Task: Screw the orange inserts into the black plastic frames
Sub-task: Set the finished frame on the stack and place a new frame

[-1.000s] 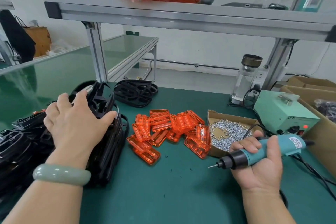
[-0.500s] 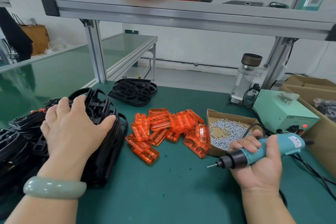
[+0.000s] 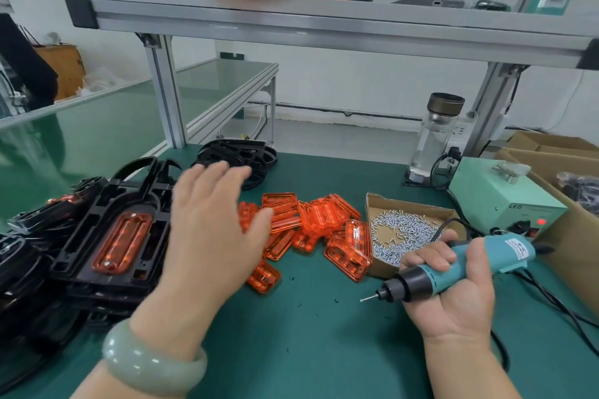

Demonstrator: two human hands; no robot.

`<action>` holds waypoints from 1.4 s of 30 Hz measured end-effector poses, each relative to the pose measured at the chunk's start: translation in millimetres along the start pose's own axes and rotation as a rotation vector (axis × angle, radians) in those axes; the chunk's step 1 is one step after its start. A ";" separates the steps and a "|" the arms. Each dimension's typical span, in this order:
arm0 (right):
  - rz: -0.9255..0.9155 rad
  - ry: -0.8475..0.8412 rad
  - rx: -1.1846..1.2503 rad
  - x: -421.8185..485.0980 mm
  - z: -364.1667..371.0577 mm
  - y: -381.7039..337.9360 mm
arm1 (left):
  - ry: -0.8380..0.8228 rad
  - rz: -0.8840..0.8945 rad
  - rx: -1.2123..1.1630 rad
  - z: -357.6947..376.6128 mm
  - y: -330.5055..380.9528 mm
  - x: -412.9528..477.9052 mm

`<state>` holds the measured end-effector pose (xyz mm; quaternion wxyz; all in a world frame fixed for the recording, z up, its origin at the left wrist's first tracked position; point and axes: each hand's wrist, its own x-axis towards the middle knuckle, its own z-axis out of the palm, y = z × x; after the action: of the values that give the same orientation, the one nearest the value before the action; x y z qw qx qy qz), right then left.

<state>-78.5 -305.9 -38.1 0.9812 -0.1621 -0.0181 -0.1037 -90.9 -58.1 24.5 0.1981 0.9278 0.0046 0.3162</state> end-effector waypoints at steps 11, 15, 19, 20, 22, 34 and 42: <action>0.038 0.052 -0.006 3.3 -0.9 3.3 | -0.408 0.013 0.084 95.2 21.0 18.5; 0.031 0.083 -0.018 4.4 -2.2 4.9 | -0.401 -0.079 0.134 115.7 17.9 43.8; 0.051 0.085 -0.024 5.6 -2.9 6.3 | -0.362 -0.176 0.161 127.8 9.9 65.2; 0.059 0.080 -0.022 6.0 -3.6 6.7 | -0.352 -0.210 0.154 129.8 6.9 70.9; 0.083 0.049 -0.005 6.7 -3.9 7.5 | -0.328 -0.287 0.113 134.1 -0.2 82.0; 0.101 0.024 0.010 11.7 -2.6 9.9 | -0.578 -0.458 0.150 154.7 -32.6 112.1; 0.108 0.017 0.003 11.2 -1.9 10.3 | -0.378 -0.424 0.201 140.1 -33.2 99.5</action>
<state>-65.5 -299.2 -42.4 0.9857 -0.1605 -0.0012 -0.0518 74.9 -65.3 -30.6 0.1644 0.9635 0.1924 0.0873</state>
